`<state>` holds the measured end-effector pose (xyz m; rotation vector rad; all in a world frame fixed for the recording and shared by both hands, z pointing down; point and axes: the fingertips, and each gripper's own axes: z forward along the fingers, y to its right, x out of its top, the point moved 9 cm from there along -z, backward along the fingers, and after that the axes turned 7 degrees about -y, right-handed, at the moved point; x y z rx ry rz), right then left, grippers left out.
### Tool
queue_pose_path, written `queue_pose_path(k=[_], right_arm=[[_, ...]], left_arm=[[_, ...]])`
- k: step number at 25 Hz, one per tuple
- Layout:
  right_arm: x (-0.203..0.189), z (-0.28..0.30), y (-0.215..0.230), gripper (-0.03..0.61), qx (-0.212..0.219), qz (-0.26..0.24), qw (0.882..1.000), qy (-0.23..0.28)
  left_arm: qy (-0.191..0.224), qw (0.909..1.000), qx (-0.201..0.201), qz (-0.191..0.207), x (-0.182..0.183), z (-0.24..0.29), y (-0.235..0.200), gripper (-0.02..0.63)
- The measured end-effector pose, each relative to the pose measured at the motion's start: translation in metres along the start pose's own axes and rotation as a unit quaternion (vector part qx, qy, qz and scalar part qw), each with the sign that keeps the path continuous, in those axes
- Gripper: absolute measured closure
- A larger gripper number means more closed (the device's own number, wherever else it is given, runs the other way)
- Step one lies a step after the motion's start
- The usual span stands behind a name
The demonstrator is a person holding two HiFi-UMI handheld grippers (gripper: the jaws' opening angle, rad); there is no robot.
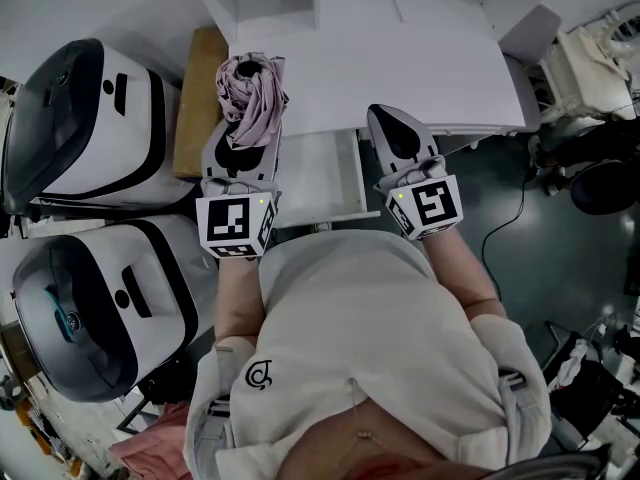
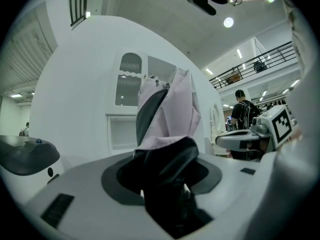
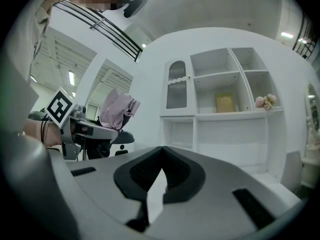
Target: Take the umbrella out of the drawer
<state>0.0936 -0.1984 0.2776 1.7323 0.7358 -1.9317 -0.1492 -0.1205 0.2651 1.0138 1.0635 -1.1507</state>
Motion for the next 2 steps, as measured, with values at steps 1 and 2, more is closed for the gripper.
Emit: queue_pose_path(k=[1,2], right_arm=[[-0.0005,-0.0003,-0.0007,0.574,0.000,-0.001,1.000,0.000],[-0.0010,-0.0007,-0.0014,0.574,0.000,-0.001,1.000,-0.001]], left_arm=[[0.000,1.0000,0.000,-0.001,-0.0007,-0.0006,0.0003,0.399],[0.000,1.0000,-0.001,-0.002,-0.0014,-0.0012,0.0006,0.399]])
